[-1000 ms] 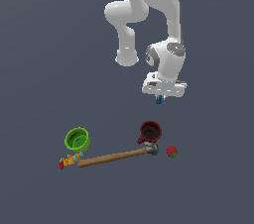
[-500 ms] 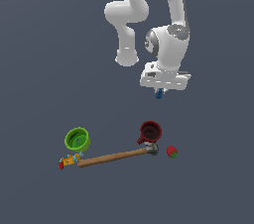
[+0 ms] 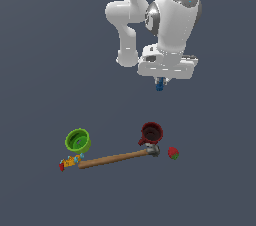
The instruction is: Pick up a designated object from a clutter of objects.
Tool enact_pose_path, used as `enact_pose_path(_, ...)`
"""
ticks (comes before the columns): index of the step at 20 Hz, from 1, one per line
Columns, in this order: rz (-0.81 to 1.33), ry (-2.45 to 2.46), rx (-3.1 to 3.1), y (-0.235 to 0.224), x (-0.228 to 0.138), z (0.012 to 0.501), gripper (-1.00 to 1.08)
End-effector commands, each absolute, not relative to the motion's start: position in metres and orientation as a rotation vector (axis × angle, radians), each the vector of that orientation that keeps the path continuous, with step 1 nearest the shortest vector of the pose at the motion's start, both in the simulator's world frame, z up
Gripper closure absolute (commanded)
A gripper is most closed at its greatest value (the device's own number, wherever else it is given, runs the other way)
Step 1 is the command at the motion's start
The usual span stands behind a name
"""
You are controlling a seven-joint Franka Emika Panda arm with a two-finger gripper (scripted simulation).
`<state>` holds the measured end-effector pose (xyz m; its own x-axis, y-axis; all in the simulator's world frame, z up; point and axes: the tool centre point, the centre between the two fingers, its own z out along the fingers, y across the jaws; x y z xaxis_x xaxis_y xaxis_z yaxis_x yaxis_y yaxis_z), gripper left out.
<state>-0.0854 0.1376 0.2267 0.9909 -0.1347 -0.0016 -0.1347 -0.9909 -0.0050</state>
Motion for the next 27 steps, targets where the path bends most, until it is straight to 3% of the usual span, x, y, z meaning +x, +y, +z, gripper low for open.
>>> enact_pose_path(1,0.003,0.211,-3.129,0.132,-0.080,0.250,1.08)
enact_pose_path(15,0.001,0.215,-3.133,0.102,-0.048,0.364,1.08)
enact_pose_path(27,0.000,0.216,-3.134,0.094,-0.037,0.395,1.08)
